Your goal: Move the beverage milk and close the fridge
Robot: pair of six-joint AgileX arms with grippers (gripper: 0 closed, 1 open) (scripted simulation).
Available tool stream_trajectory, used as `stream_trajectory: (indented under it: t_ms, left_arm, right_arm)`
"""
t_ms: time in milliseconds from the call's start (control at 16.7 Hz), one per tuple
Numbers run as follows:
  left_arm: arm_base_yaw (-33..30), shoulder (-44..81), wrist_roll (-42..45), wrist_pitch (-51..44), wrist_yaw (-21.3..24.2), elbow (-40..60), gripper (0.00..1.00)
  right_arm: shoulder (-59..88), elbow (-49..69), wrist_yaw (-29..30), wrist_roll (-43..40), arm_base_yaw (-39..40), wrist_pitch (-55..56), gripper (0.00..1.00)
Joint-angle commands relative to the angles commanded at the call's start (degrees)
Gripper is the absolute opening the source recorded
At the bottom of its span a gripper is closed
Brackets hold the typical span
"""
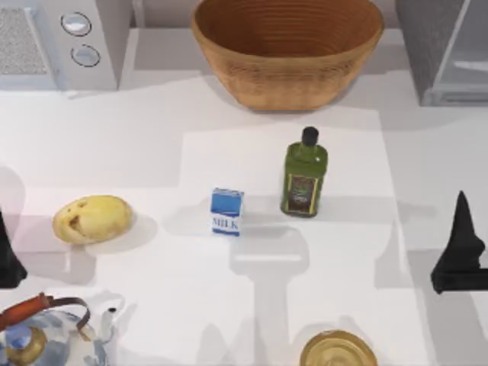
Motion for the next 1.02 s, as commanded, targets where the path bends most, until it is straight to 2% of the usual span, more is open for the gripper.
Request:
stream_trajectory:
  t_ms: [180, 600, 1020]
  left_arm:
    - [0.0, 0.0, 0.0, 0.0, 0.0, 0.0, 1.0]
    - [0.0, 0.0, 0.0, 0.0, 0.0, 0.0, 1.0]
    - [0.0, 0.0, 0.0, 0.0, 0.0, 0.0, 1.0]
  right_arm:
    - [3.09, 0.1, 3.44, 0.07, 3.44, 2.93, 1.0]
    - [4.41, 1.02, 3.78, 0.11, 3.66, 3.29, 1.0]
    - [22.85, 15.53, 8.97, 0.54, 8.23, 9.18, 1.0]
